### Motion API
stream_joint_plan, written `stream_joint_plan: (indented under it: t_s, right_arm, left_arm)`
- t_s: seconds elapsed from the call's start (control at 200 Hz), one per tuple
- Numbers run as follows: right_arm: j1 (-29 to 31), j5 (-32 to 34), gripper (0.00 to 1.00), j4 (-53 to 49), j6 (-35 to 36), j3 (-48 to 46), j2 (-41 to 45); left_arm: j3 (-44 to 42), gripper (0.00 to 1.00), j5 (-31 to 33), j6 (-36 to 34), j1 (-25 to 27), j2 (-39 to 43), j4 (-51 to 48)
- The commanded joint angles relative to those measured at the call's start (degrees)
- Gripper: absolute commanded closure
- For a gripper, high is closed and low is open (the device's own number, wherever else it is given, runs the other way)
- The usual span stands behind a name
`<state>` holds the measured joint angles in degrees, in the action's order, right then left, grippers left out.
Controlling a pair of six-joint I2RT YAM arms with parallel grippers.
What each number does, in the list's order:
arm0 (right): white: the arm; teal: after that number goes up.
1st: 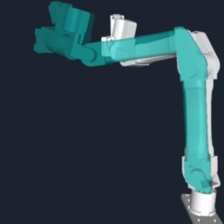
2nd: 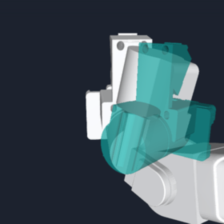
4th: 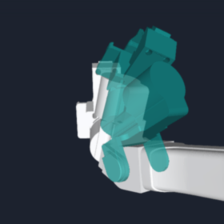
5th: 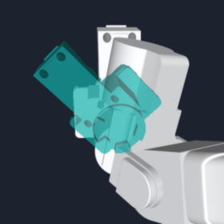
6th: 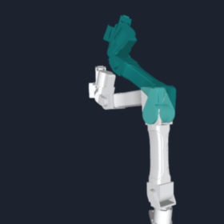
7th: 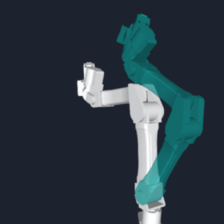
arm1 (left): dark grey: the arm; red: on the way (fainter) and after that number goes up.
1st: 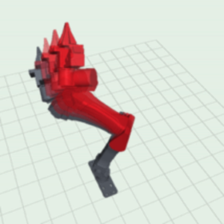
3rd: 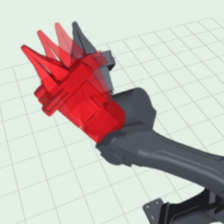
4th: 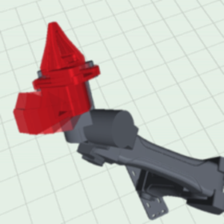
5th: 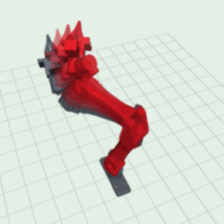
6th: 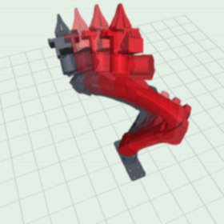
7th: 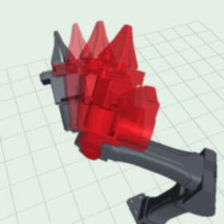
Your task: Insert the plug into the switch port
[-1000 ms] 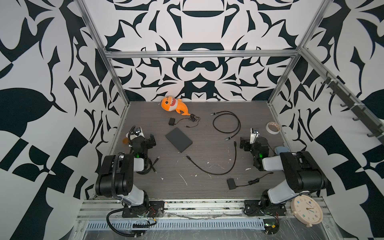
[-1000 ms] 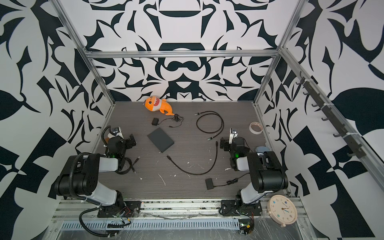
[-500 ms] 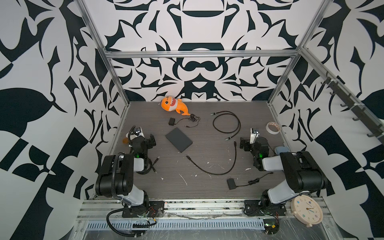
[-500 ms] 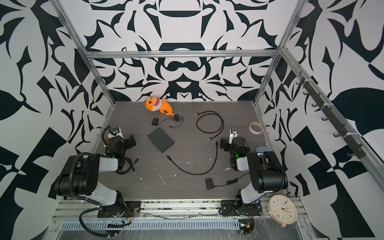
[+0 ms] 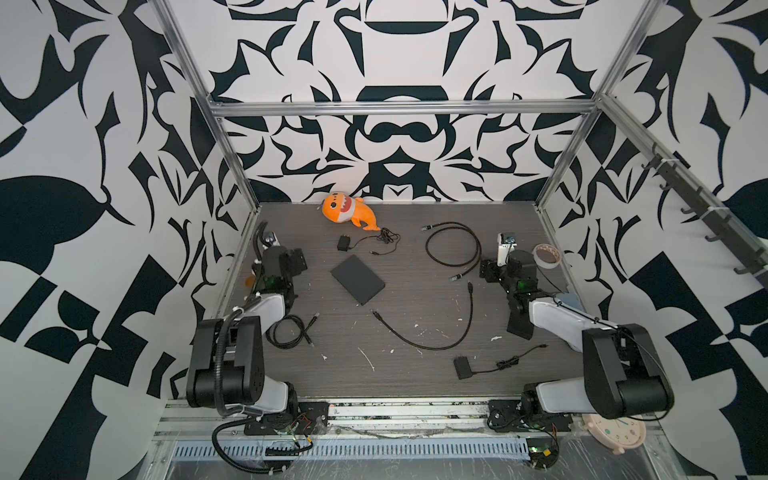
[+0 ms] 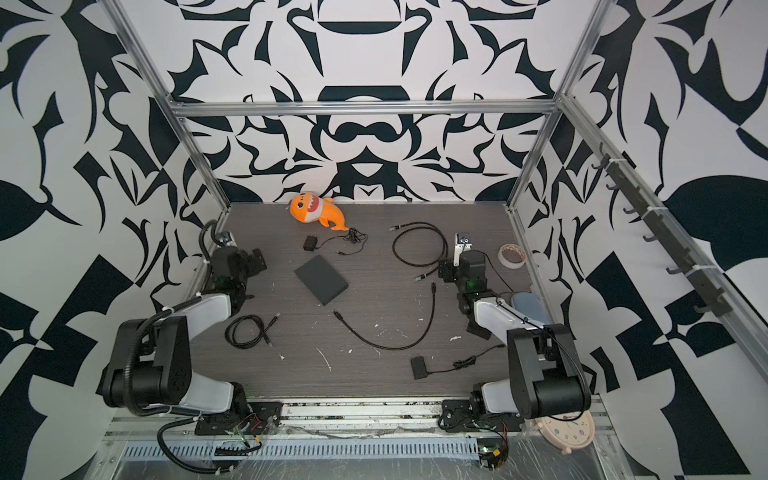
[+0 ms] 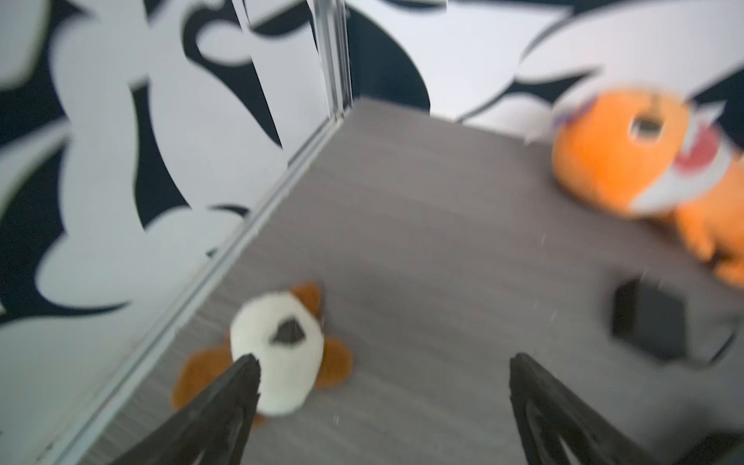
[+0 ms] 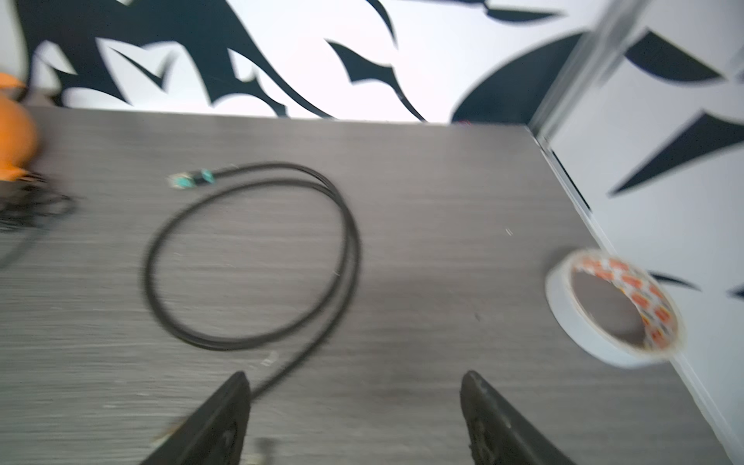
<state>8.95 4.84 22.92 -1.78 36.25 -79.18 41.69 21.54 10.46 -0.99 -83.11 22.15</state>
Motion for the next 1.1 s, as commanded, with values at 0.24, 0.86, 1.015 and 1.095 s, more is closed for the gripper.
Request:
stream_joint_plan:
  t_s: [0.24, 0.86, 1.015, 1.095]
  right_arm:
    - [14.19, -17.67, 0.35, -22.1, 1.87, 29.55, -19.93]
    - [25.52, -16.86, 0.4, -26.14, 2.48, 65.06, -51.57]
    - [25.51, -17.15, 0.41, -27.46, 2.57, 68.76, -55.04]
    - [25.52, -17.37, 0.43, -28.72, 2.36, 71.04, -56.93]
  left_arm:
    - [19.56, 0.03, 4.53, 18.05, 10.72, -5.76, -40.54]
    - [12.89, 0.06, -15.21, 29.35, 11.1, -3.2, -40.17]
    - [12.56, 0.06, -15.32, 28.83, 11.1, -1.98, -40.21]
    - [12.86, 0.06, -15.3, 28.4, 11.1, -1.62, -40.51]
